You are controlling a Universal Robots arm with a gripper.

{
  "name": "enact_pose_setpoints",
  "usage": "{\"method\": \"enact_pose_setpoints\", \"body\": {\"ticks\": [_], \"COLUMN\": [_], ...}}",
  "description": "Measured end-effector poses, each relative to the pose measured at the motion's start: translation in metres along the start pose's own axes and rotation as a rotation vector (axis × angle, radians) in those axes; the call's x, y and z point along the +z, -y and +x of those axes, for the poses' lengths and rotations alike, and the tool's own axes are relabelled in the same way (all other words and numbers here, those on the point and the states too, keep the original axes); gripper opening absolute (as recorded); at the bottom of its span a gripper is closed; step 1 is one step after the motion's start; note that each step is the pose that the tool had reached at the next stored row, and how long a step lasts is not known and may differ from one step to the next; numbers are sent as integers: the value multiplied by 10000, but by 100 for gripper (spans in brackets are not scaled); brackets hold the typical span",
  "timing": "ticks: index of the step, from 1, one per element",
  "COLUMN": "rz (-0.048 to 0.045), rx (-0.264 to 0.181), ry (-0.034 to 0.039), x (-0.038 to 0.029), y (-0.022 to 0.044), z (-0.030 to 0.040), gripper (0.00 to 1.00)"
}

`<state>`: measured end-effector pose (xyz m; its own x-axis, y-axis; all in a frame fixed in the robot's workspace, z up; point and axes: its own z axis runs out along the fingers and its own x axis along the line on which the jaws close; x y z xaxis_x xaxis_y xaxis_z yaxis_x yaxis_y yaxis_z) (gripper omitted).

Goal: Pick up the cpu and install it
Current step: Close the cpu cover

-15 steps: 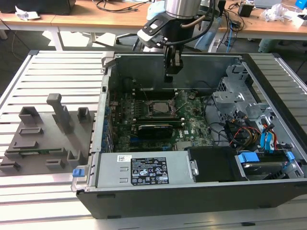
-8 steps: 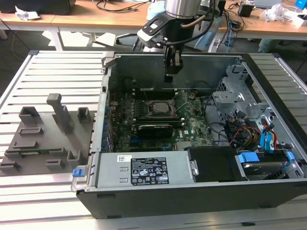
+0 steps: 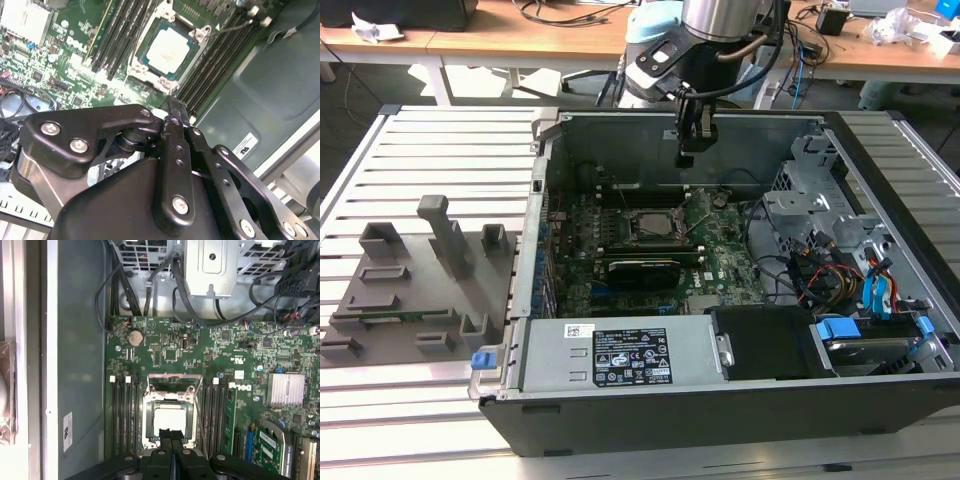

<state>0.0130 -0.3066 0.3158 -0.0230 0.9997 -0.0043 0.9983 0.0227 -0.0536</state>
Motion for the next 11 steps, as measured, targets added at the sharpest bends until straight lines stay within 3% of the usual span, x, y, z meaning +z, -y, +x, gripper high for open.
{"method": "enact_pose_setpoints", "body": {"ticks": [9,11], "rz": [37,39], "rx": [2,0], "ry": [0,0], "x": [-12,-13], "y": [-246,-272], "z": [-6,-6], "gripper": [11,11]}}
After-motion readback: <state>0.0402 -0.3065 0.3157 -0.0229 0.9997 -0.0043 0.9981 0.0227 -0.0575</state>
